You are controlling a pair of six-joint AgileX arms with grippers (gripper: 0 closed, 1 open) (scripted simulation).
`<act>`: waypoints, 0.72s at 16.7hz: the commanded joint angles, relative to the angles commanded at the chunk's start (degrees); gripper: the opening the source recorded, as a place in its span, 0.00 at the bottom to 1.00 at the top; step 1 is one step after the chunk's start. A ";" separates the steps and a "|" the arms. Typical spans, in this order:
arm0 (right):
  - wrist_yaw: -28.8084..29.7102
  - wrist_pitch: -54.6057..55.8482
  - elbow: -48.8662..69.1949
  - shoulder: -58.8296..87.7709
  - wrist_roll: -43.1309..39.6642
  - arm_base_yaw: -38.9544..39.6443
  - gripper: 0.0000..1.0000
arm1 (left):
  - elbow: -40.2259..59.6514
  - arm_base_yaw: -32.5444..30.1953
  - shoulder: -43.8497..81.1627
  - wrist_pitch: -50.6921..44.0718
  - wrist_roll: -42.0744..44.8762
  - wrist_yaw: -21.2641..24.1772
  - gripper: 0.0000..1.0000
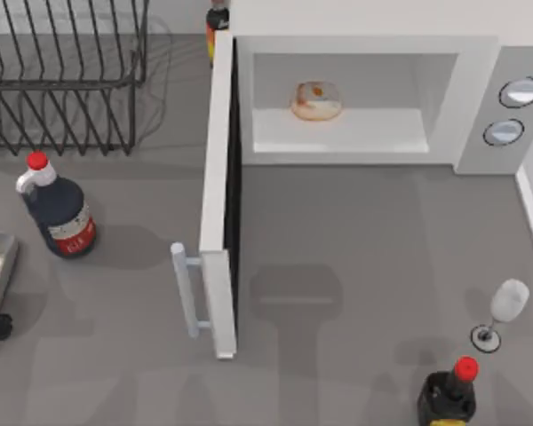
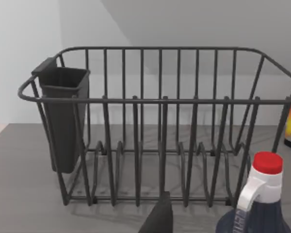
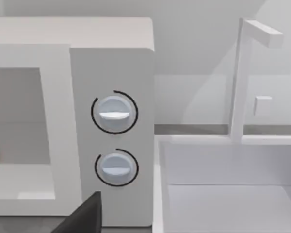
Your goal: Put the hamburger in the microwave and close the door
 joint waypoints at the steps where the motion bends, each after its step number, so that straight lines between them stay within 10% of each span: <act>1: 0.00 0.00 0.00 0.00 0.00 0.00 1.00 | 0.00 0.00 0.00 0.00 0.00 0.00 0.32; 5: 0.00 0.00 0.00 0.00 0.00 0.00 1.00 | 0.00 0.00 0.00 0.00 0.00 0.00 0.02; 12: 0.00 0.00 0.00 0.00 0.00 0.00 1.00 | 0.00 0.00 0.00 0.00 0.00 0.00 0.00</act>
